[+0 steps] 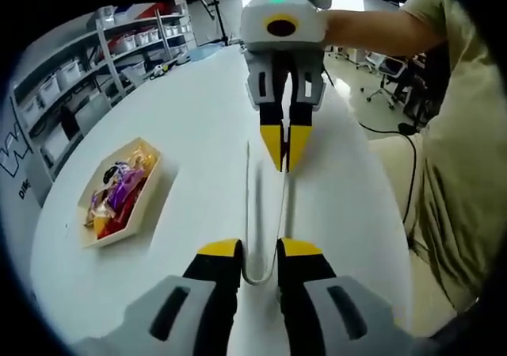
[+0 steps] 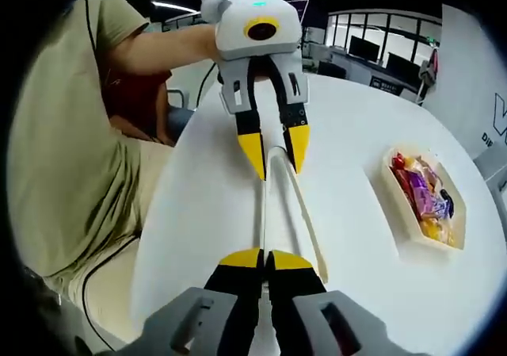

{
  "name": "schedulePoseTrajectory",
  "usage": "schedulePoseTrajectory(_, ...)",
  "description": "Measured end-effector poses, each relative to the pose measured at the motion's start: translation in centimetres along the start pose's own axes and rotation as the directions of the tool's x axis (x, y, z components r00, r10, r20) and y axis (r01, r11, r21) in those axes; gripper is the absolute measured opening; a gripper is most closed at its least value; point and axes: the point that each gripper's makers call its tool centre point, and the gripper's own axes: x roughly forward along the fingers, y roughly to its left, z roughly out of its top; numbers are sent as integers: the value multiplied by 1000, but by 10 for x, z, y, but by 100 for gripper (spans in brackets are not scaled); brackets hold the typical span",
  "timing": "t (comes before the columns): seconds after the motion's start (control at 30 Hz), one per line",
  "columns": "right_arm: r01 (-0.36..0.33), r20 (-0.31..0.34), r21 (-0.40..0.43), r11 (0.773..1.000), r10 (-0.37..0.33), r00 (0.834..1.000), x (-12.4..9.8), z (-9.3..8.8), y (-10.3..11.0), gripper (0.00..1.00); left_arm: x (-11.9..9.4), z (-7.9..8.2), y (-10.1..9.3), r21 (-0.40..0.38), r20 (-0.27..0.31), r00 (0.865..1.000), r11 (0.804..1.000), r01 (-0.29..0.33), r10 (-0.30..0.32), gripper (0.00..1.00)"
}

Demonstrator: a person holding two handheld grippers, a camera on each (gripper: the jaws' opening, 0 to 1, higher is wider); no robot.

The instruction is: Place the target food into the container with the food tongs after gripping and lifting it, then release it inside without dropping or visibly crushing the food.

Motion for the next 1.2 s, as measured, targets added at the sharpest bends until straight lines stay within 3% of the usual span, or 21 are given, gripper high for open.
schedulePoseTrajectory(1.2, -12, -8, 44, 999, 12, 1000, 9, -12, -8, 0, 15, -8, 6, -9, -29, 1000, 1000, 5, -5, 17)
